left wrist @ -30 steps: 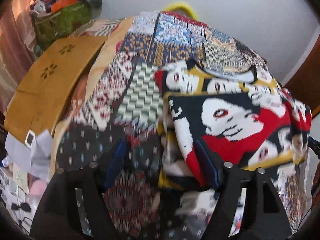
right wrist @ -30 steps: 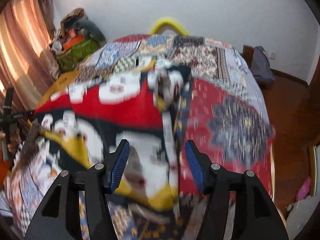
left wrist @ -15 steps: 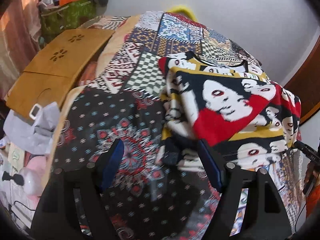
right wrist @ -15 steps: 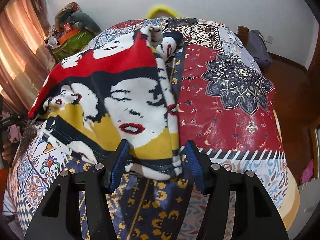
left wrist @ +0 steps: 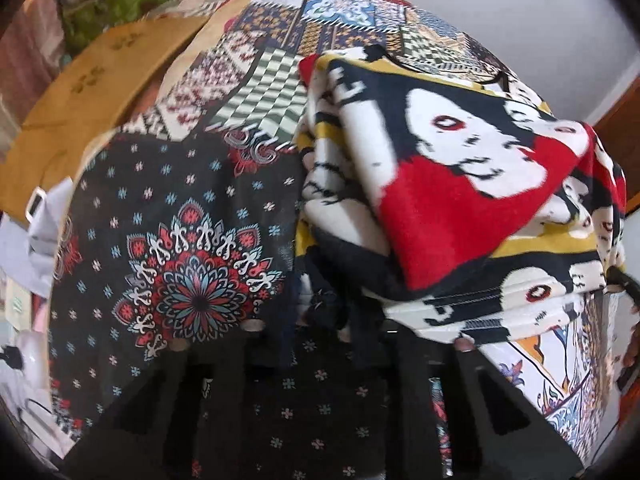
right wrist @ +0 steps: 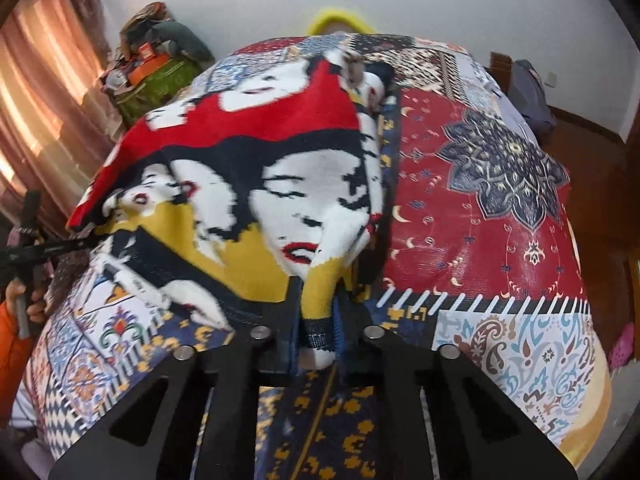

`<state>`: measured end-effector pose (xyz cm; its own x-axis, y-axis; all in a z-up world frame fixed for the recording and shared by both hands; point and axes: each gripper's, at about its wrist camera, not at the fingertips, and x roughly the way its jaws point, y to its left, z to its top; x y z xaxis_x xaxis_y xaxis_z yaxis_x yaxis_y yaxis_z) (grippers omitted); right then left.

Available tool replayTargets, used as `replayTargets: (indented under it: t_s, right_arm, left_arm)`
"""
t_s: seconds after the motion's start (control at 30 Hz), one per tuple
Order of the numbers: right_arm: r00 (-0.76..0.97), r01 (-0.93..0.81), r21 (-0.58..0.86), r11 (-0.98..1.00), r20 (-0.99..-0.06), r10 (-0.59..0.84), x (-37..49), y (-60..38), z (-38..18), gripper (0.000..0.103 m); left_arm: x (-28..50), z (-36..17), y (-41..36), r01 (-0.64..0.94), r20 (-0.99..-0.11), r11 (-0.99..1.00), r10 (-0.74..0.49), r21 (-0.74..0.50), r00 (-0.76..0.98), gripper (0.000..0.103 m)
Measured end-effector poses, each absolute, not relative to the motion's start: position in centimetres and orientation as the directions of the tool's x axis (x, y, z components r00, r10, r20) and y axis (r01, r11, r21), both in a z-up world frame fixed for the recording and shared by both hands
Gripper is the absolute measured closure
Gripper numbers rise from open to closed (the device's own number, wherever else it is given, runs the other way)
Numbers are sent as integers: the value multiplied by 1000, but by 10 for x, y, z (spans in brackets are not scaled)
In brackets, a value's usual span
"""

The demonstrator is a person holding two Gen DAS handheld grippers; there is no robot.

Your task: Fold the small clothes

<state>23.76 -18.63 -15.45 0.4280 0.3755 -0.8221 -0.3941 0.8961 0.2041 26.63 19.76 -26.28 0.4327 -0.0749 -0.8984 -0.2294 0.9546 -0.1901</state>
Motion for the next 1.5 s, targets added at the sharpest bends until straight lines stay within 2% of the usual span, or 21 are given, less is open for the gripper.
replayTargets:
  t_s: [0.13, 0.4, 0.57, 0.67, 0.8, 0.9, 1.0, 1.07, 1.1, 1.13, 1.17, 1.2, 1.23, 1.3, 1.5]
  right_arm:
    - [439, -460, 194, 867, -799, 412, 224, -179, -130, 93]
    - [524, -521, 194, 831, -696, 491, 218, -174, -62, 94]
    - [614, -500, 178, 848, -618, 491, 235, -176, -25, 94]
    - [648, -466, 199, 862, -587, 486, 259, -180, -13, 94]
    - [654, -450, 200, 870, -589, 475, 297, -173, -9, 94]
    - [654, -422, 186, 887, -615, 440, 341, -163, -12, 94]
    - [660, -331, 149, 932, -669, 342, 402, -153, -19, 94]
    - [664, -267, 131, 955, -693, 281, 427, -150, -21, 91]
    - [670, -245, 121, 962, -696, 258, 434, -151, -22, 88]
    - [682, -232, 109, 967, -690, 242, 436, -152, -21, 80]
    - [699, -231, 96, 968, -676, 233, 434, -155, -21, 64]
    - [716, -241, 90, 966, -656, 239, 429, -159, -21, 55]
    - [740, -252, 79, 964, -626, 245, 418, -164, -22, 47]
    - [747, -281, 51, 958, -616, 251, 402, -171, -30, 47]
    - [614, -341, 137, 930, -717, 331, 350, -186, -85, 47]
  left_arm:
    - [253, -234, 197, -206, -869, 951, -105, -230, 483, 92]
    - [225, -127, 210, -168, -732, 941, -108, -294, 673, 93]
    - [236, -63, 227, -218, -645, 947, 15, -237, 764, 93]
    - [256, -44, 237, -239, -615, 944, 52, -226, 786, 93]
    - [299, -40, 243, -248, -618, 951, 83, -186, 782, 93]
    - [358, -47, 249, -286, -654, 947, 124, -147, 746, 93]
    - [442, -59, 257, -414, -689, 910, 296, -7, 662, 92]
    - [472, -67, 262, -458, -712, 888, 338, 25, 616, 92]
    - [480, -71, 265, -465, -718, 885, 334, 17, 611, 90]
    - [483, -75, 267, -455, -720, 890, 310, -9, 620, 78]
    - [482, -82, 268, -430, -718, 902, 270, -45, 642, 68]
    - [480, -87, 268, -420, -714, 906, 257, -58, 652, 47]
    - [474, -94, 268, -409, -704, 910, 249, -65, 665, 39]
    - [459, -113, 264, -380, -716, 923, 231, -52, 659, 39]
    - [404, -190, 247, -271, -847, 955, 44, -120, 530, 39]
